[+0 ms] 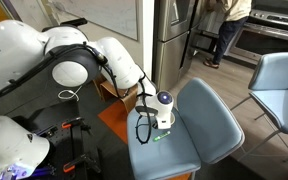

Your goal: Move the bowl to the left

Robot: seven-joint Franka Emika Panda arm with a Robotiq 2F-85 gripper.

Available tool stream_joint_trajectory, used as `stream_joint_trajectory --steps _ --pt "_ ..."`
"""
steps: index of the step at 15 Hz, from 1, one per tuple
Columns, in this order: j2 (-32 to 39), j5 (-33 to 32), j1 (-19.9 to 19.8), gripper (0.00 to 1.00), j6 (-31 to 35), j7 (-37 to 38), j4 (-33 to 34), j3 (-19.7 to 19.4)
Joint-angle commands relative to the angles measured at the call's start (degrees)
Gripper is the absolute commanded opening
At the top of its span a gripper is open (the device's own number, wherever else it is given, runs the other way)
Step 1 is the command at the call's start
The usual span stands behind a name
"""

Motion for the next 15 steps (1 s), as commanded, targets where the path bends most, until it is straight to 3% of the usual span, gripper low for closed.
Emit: stream_joint_trajectory --steps 1,9,14,15 --pt "2.6 0.2 -3.1 0.03 -0.9 -5.2 4.1 3.0" --pt "10.3 0.2 -8.9 0.03 -2.1 -14.5 14.1 9.0" --pt "14.2 -0.6 -9.7 0.03 -2.5 -17.9 17.7 10.0" --pt "13.9 -0.9 -9.6 0.38 -3.0 -18.3 17.4 9.6"
